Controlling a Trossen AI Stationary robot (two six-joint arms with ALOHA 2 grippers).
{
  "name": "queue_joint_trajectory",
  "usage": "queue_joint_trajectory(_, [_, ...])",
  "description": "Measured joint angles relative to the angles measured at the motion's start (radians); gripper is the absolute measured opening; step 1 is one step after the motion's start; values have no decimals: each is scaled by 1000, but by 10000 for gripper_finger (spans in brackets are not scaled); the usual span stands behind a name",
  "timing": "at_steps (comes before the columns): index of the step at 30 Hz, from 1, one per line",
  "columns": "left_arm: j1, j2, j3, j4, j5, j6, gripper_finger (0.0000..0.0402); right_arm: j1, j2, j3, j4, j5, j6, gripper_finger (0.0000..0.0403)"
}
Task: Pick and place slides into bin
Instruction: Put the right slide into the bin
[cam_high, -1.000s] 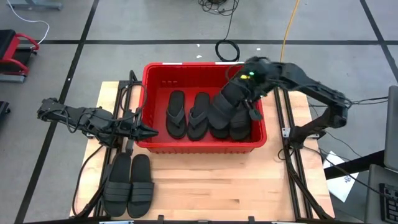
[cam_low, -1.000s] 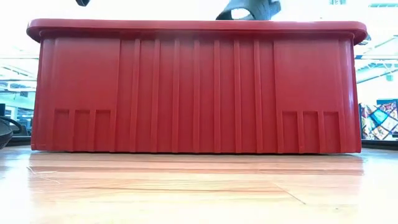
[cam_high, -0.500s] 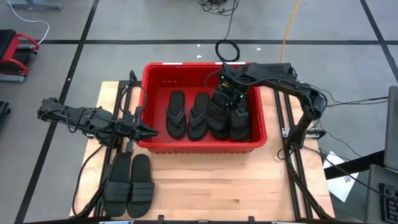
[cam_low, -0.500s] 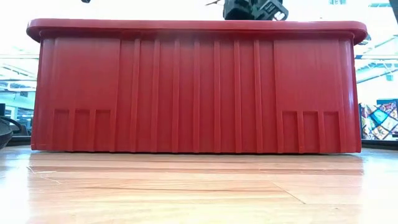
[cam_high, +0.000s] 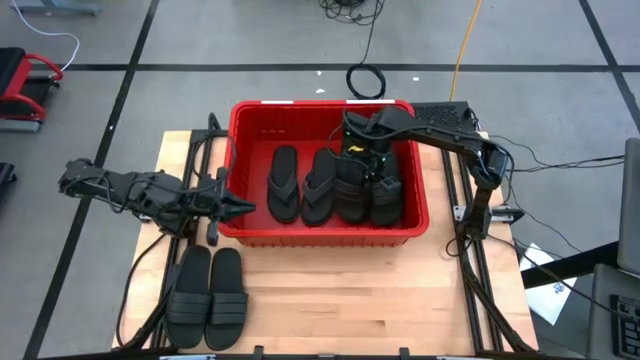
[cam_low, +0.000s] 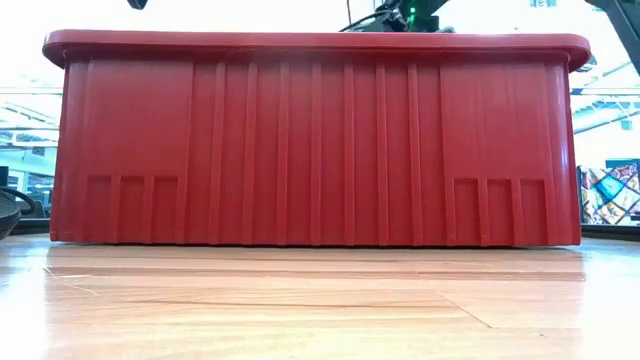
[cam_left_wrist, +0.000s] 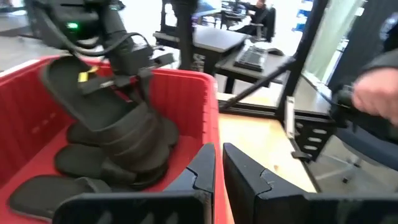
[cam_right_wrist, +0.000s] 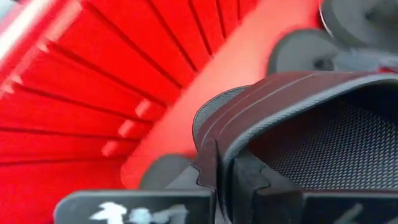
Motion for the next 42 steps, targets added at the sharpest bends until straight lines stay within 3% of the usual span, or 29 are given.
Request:
queue_joint_trajectory(4, [27, 0, 0, 0, -8, -25, 26, -8, 36, 0, -3, -97, -20, 4])
queue_joint_trajectory(11, [58, 0, 0, 2, -10, -48, 26, -37, 115, 0, -52, -115, -55, 4])
queue_joint_trajectory(17, [68, 0, 0, 2, -10, -79, 26, -78, 150, 0, -53, -203, -63, 4])
queue_joint_trajectory(24, [68, 0, 0, 2, -12, -77, 26, -98, 152, 0, -40, -201, -48, 8])
queue_joint_trajectory(42, [68, 0, 0, 2, -12, -43, 26, -43, 152, -1, -19, -41, 135, 102])
